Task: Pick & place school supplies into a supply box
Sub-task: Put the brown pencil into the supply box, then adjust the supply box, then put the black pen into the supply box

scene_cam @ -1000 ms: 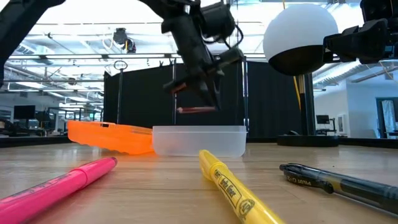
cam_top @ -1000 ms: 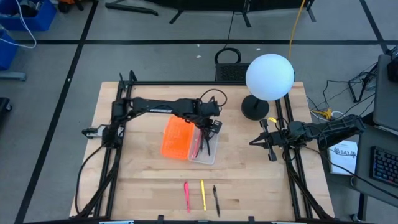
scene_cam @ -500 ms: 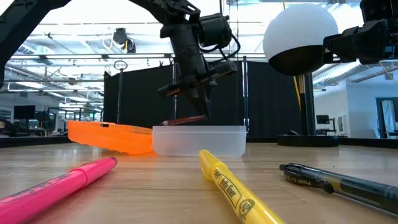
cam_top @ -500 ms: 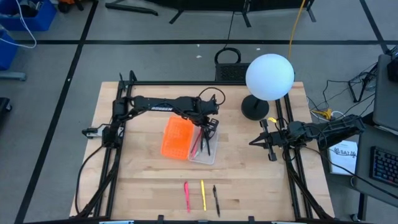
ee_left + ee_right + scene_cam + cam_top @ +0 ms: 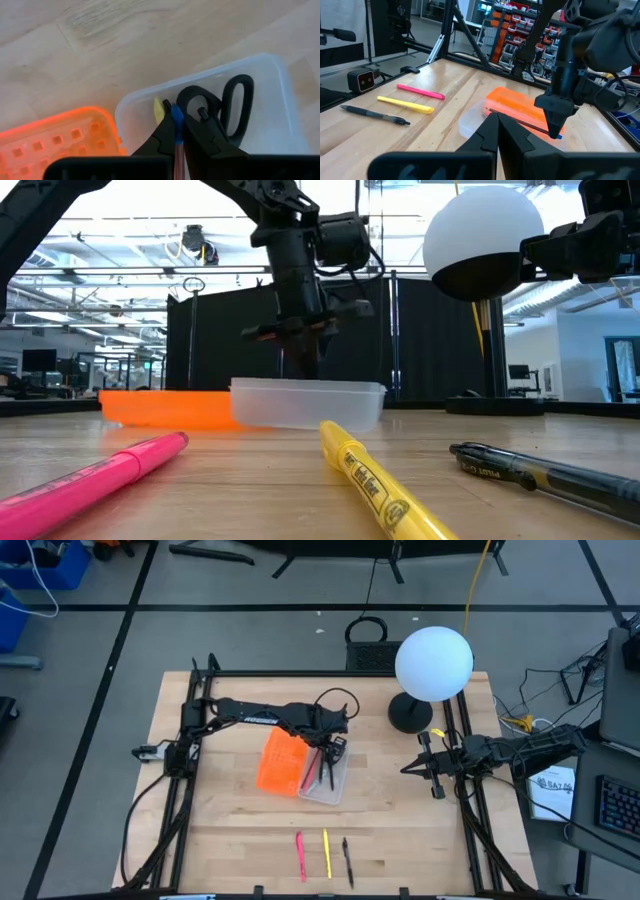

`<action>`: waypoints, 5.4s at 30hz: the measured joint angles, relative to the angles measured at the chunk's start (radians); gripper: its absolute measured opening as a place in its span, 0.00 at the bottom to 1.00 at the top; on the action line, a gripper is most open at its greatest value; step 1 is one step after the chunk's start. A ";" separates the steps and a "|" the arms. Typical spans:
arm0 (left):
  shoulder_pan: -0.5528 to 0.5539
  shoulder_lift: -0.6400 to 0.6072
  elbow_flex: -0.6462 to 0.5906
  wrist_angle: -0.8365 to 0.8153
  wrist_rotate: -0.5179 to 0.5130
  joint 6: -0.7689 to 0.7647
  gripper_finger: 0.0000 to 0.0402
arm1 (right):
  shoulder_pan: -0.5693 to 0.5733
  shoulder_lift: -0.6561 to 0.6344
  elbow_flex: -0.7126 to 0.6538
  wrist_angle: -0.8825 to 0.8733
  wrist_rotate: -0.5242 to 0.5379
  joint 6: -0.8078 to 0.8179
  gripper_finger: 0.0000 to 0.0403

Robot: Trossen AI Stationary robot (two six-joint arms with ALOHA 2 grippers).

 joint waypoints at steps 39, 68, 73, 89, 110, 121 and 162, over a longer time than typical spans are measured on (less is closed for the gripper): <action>0.069 -0.167 0.013 -0.212 -0.179 0.379 0.01 | 0.000 0.001 0.000 0.039 0.000 0.063 0.00; 0.084 -0.015 -0.120 -0.248 -0.122 0.296 0.01 | 0.000 0.009 0.000 0.000 0.000 0.085 0.00; 0.058 -0.015 -0.124 -0.252 -0.104 0.271 0.01 | 0.000 0.008 0.000 0.000 0.001 0.084 0.00; -0.017 -0.297 -0.108 -0.232 -0.376 0.411 0.01 | 0.000 0.008 0.000 0.000 0.003 0.078 0.00; -0.204 -1.348 -1.169 0.957 -0.122 1.019 0.00 | 0.000 0.009 0.000 0.030 0.007 -0.039 0.00; -0.206 -1.602 -1.410 1.013 -0.126 1.058 0.00 | 0.000 0.009 0.000 0.117 0.007 -0.047 0.00; 0.068 -1.690 -1.595 1.000 -0.035 1.064 0.07 | 0.327 1.129 1.053 -0.551 0.585 0.363 0.00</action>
